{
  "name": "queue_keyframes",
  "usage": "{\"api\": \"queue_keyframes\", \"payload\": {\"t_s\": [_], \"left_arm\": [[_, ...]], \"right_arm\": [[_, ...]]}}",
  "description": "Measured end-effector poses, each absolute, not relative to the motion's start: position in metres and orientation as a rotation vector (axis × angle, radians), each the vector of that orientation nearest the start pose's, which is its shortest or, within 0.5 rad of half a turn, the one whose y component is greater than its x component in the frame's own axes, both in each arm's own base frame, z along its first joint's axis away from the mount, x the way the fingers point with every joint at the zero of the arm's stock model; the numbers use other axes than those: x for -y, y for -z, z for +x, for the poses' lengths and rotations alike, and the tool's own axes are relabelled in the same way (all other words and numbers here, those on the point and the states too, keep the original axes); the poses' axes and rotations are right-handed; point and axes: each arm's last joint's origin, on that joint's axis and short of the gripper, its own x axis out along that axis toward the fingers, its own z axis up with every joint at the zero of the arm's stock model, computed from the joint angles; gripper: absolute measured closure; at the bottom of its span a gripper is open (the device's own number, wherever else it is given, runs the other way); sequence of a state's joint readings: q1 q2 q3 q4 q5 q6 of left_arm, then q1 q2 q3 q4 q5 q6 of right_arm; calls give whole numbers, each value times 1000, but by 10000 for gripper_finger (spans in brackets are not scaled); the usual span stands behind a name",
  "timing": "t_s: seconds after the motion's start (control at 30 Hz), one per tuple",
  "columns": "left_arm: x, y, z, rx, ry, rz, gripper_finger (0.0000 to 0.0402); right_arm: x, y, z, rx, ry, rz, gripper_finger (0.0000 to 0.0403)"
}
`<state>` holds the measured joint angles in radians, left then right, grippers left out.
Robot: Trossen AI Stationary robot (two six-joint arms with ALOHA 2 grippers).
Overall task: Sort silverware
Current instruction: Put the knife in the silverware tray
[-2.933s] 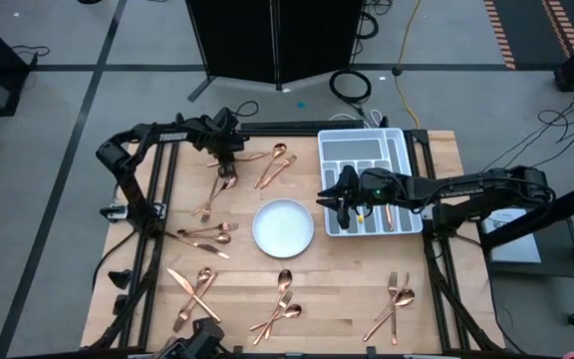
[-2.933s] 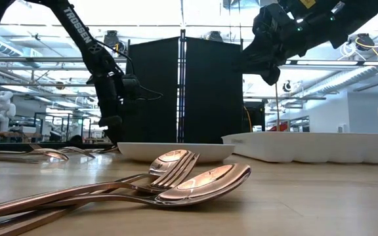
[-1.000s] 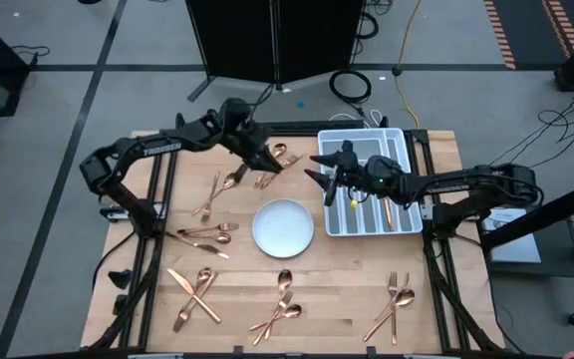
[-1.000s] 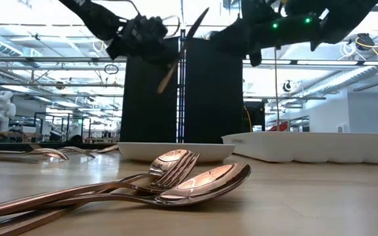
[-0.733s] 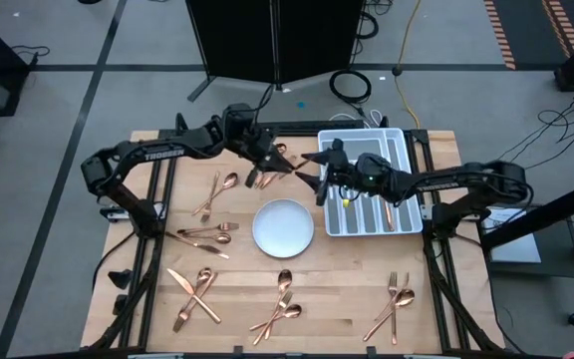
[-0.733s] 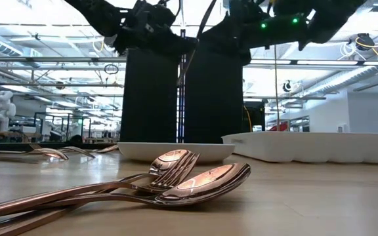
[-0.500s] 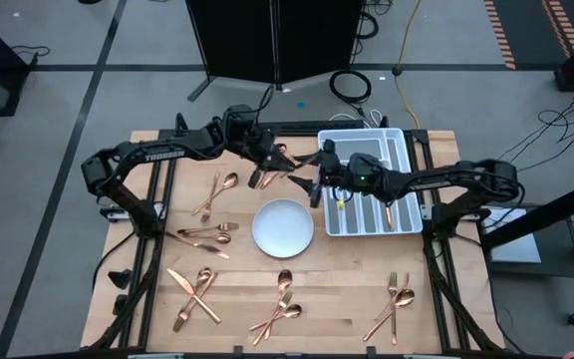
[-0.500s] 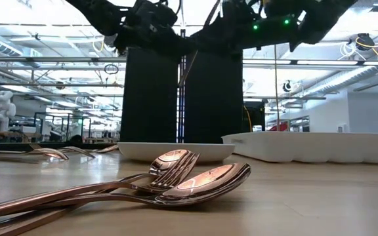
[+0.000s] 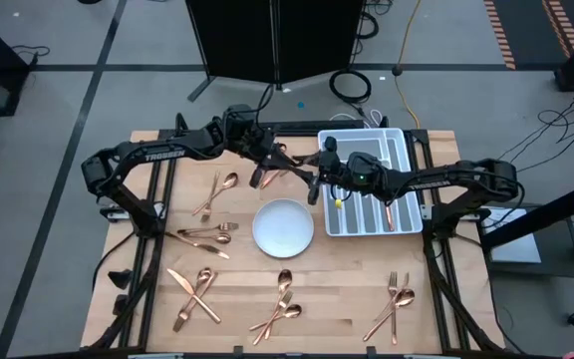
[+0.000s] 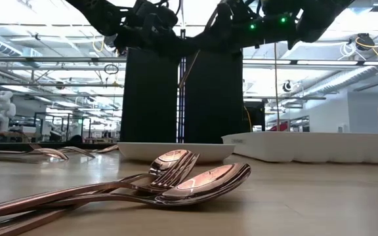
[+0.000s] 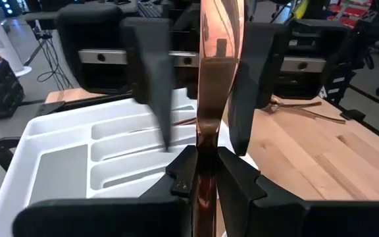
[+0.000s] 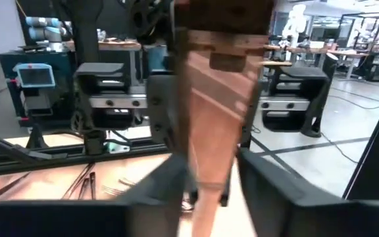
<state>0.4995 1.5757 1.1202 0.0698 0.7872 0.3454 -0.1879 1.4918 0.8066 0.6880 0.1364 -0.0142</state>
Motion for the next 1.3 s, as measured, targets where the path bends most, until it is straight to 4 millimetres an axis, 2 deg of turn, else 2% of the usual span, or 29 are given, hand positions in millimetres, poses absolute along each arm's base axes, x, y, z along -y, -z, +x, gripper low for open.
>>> {"api": "queue_keyframes", "payload": {"t_s": [0.1,0.13,0.3,0.43,0.57,0.7,0.8,0.93,1.0,1.1,1.2,1.3], "left_arm": [[-150,-280,318,-275,276,118,361],[-150,-279,318,-285,251,122,359],[-150,-280,317,-287,237,126,319],[-156,-286,308,-333,95,163,268],[-162,-287,293,-455,-35,191,229],[-166,-290,272,-544,-65,117,213],[-163,-281,260,-584,10,31,213],[-148,-263,254,-552,190,-78,213],[-139,-256,257,-526,258,-108,213],[-118,-249,263,-444,375,-97,213],[-98,-251,274,-323,457,-14,213],[-84,-256,281,-253,502,47,213]], "right_arm": [[65,-258,317,-2,334,-21,367],[65,-258,316,-5,335,-19,380],[67,-256,316,-14,340,25,382],[67,-264,307,-35,377,40,382],[64,-287,286,-37,424,40,382],[62,-305,254,-94,497,100,382],[63,-312,226,-152,544,207,382],[69,-308,198,-236,639,399,382],[75,-303,189,-291,676,502,382],[84,-294,177,-467,734,631,382],[96,-285,170,-633,814,716,382],[110,-274,168,-761,822,802,382]]}}
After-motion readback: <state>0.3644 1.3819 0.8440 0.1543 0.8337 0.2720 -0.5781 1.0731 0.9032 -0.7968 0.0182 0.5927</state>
